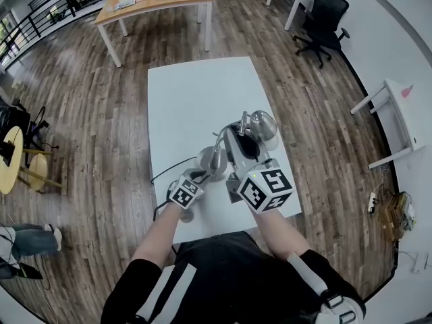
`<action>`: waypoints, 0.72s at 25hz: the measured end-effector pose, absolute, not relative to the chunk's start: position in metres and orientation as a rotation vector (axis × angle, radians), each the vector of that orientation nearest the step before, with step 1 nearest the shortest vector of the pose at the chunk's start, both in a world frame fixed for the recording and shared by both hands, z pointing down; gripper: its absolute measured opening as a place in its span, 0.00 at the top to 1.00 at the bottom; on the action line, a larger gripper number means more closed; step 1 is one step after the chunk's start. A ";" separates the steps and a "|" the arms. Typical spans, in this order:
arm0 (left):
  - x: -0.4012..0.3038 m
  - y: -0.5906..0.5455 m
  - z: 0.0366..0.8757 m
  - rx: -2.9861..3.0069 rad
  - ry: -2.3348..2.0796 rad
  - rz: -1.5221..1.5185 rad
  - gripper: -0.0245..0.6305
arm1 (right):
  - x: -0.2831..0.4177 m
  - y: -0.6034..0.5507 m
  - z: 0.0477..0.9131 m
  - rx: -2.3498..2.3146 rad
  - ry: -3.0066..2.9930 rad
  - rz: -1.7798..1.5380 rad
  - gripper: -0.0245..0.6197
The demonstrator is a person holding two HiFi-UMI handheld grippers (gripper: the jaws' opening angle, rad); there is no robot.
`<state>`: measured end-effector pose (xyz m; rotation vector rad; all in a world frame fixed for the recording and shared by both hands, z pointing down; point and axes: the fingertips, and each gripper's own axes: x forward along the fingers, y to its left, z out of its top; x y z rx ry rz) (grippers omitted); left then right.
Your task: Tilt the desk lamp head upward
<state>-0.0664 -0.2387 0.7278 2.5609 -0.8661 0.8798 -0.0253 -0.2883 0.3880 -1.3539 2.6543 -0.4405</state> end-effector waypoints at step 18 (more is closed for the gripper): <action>-0.066 -0.238 0.729 2.566 -0.863 0.882 0.84 | -0.052 -0.291 0.385 -1.375 2.764 -0.227 0.89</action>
